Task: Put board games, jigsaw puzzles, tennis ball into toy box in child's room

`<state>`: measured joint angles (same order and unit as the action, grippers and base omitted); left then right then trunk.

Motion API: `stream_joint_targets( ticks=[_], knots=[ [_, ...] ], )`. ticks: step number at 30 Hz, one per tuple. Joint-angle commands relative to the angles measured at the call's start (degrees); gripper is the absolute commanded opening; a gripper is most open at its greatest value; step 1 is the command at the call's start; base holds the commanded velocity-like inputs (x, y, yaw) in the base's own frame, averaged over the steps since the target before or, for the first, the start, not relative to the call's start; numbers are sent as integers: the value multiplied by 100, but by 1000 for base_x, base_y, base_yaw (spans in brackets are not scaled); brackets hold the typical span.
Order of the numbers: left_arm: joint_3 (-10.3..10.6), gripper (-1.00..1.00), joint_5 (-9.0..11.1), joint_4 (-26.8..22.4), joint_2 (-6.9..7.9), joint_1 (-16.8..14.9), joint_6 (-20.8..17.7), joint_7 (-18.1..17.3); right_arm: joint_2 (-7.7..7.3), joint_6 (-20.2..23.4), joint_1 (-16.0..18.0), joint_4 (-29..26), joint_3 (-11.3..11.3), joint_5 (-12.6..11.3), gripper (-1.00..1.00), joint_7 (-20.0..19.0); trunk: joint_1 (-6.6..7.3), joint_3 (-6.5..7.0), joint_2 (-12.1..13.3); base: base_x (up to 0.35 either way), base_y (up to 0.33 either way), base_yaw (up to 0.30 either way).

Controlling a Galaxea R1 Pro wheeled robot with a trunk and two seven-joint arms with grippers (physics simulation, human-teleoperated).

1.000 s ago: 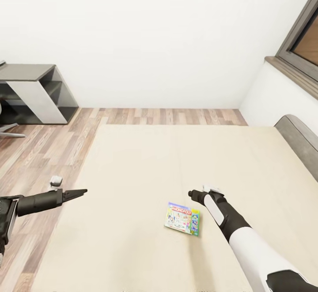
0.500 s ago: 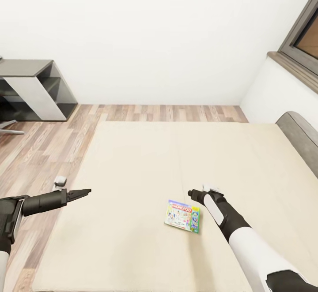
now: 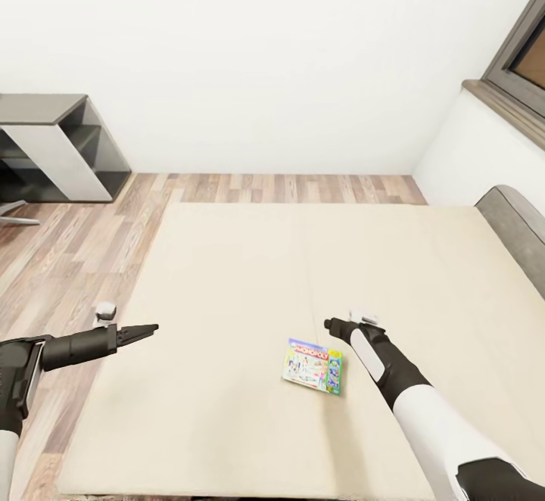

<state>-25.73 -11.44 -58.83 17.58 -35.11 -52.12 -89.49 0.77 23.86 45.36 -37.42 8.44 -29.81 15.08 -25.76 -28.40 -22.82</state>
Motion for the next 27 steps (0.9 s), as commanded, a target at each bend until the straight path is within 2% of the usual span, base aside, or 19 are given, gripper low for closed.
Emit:
stream_joint_targets(
  ticks=[1,17,21,22,23,24,27],
  knots=[
    [-11,100,-60,-9,-5,-5,-57,-51,-2,10,8,-10,26,-57,100,56,-3,-18,-10,0,0,0],
    [-45,100,-23,-26,11,-5,-46,-51,-16,3,16,-11,39,-60,100,50,-3,-169,-10,0,0,0],
    [-34,100,369,-41,35,0,-44,-51,-28,4,16,-13,27,-66,100,-1,-3,-207,-10,0,0,0],
    [-12,100,668,-73,49,1,-44,-51,-46,4,16,-15,24,-67,100,-70,-3,-216,-10,0,0,0],
    [-3,100,835,-102,55,5,-46,-51,-59,4,16,-16,23,-68,100,-117,-3,-225,-10,0,0,0],
    [15,100,1167,-179,64,19,-47,-51,-95,4,16,-18,19,-70,100,-240,-3,-235,-10,0,0,0],
    [47,100,1553,-336,74,42,-50,-51,-161,8,16,-19,15,-87,100,-469,-3,-263,-10,0,0,0]
  ],
)
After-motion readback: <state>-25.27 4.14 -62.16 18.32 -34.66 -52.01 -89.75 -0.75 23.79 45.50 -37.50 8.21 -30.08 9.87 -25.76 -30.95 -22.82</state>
